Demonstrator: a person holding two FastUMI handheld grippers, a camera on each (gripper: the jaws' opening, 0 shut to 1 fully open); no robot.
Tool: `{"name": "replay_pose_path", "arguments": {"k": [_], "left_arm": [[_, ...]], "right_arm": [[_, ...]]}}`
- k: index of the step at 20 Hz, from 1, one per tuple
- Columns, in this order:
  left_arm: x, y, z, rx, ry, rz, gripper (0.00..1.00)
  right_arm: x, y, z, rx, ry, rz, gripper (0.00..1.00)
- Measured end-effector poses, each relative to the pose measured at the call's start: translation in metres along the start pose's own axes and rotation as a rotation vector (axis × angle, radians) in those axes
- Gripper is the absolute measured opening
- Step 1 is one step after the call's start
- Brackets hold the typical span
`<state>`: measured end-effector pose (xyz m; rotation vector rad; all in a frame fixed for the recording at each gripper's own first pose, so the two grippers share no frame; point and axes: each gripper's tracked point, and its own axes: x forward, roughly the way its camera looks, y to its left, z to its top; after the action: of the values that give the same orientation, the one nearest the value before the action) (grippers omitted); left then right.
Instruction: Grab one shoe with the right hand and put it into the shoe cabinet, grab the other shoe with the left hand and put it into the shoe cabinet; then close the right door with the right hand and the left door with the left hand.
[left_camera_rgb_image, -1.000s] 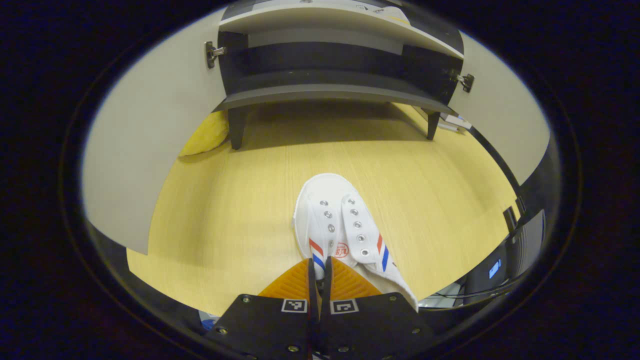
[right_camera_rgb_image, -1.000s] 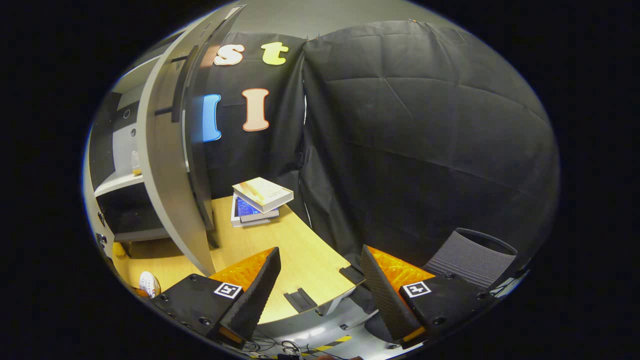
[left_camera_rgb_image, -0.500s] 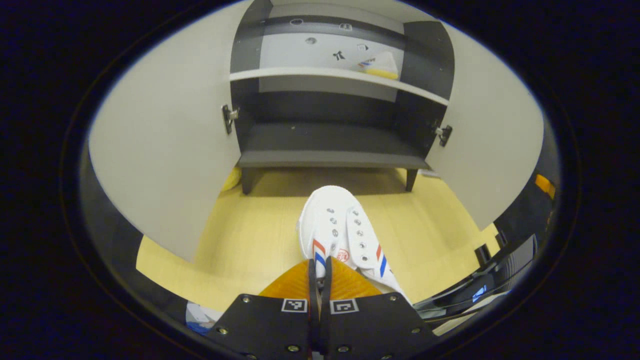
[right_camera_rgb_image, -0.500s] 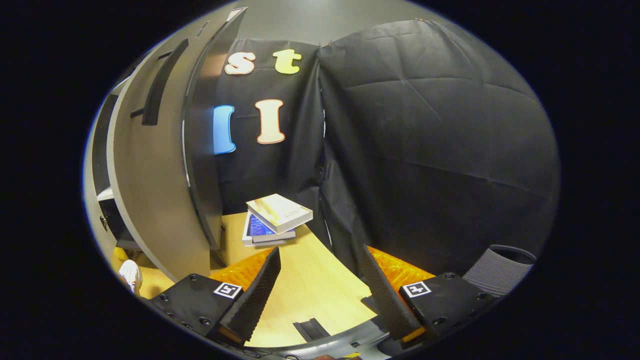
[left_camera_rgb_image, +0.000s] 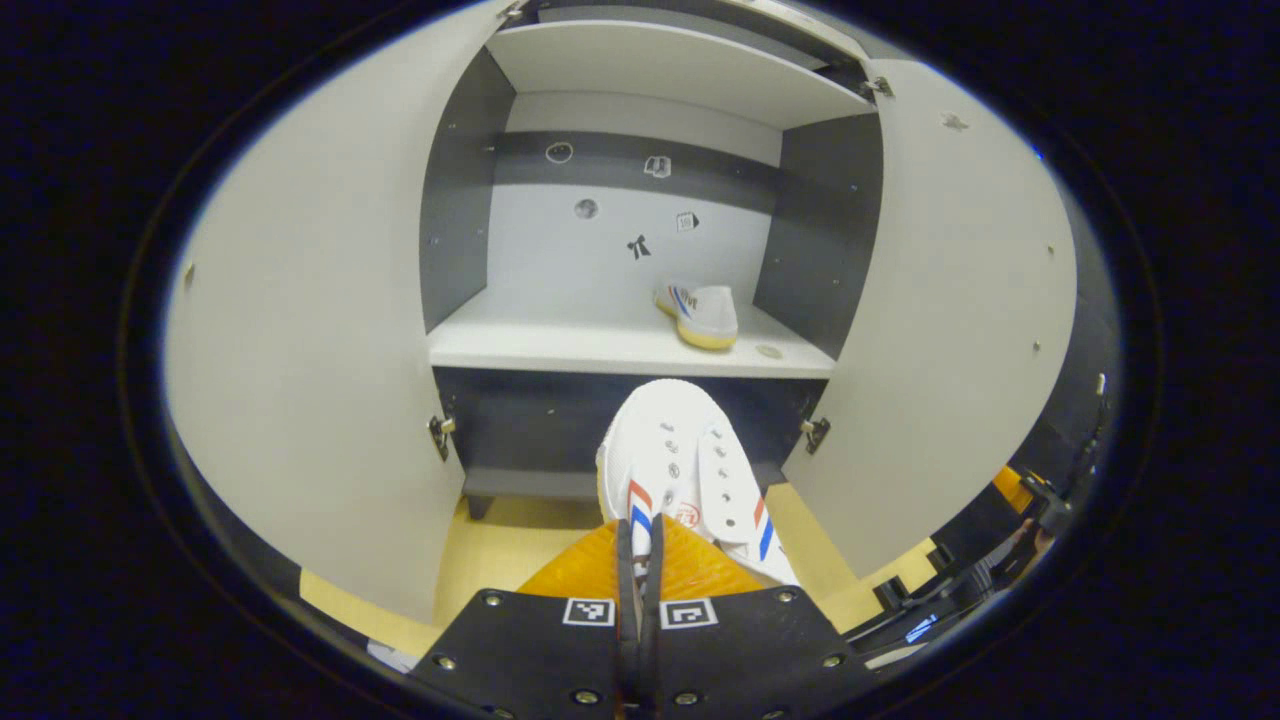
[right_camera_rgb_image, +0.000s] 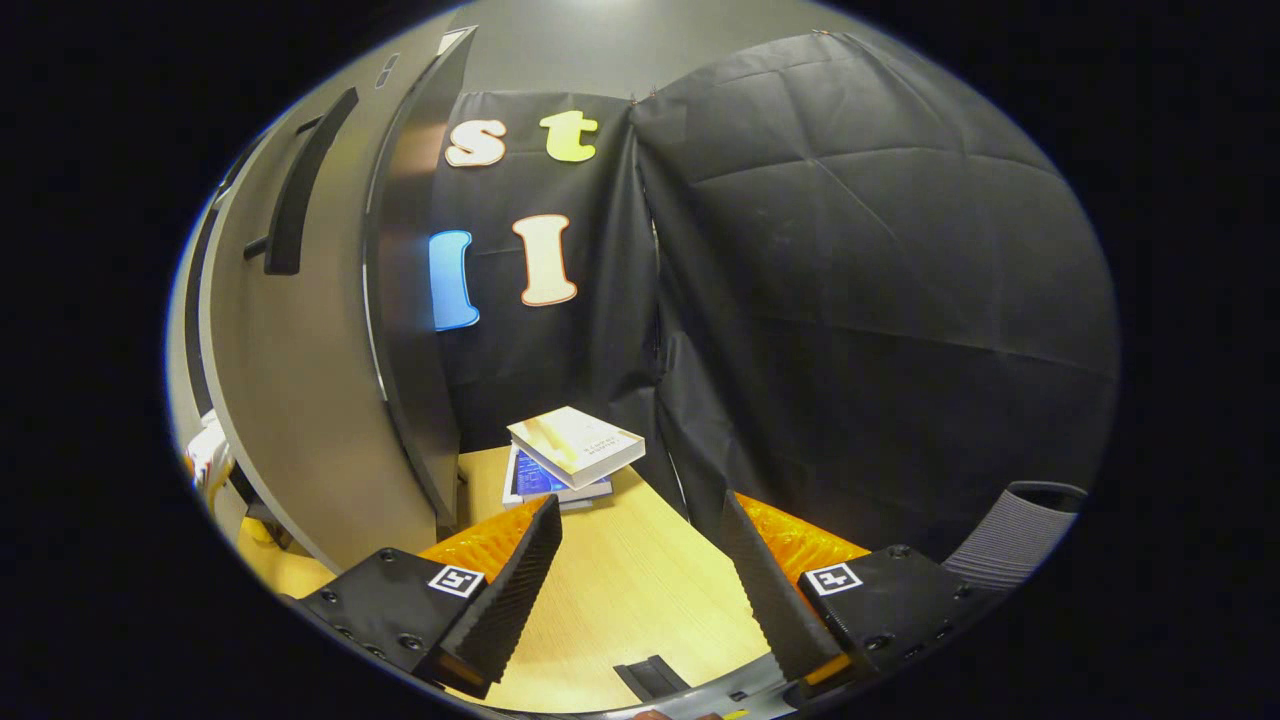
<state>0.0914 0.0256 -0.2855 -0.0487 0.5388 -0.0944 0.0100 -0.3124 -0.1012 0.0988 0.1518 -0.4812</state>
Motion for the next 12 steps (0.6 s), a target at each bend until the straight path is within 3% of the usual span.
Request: {"name": "replay_pose_path", "arguments": {"k": [5,7,8,12], "left_arm": [[-0.003,-0.002,0.003,0.03,-0.099,0.033,0.01],[-0.004,-0.001,0.006,0.02,-0.131,0.044,0.01],[-0.004,-0.001,0.005,0.01,-0.148,0.05,0.01],[-0.005,0.0,0.007,0.019,-0.224,0.072,0.0]], "right_arm": [[-0.009,-0.01,-0.005,-0.001,0.002,-0.034,1.0],[-0.013,-0.013,-0.006,0.008,0.005,-0.047,0.94],[-0.015,-0.015,-0.006,0.013,0.006,-0.054,0.98],[-0.02,-0.02,-0.003,0.026,0.01,-0.079,0.98]]}}
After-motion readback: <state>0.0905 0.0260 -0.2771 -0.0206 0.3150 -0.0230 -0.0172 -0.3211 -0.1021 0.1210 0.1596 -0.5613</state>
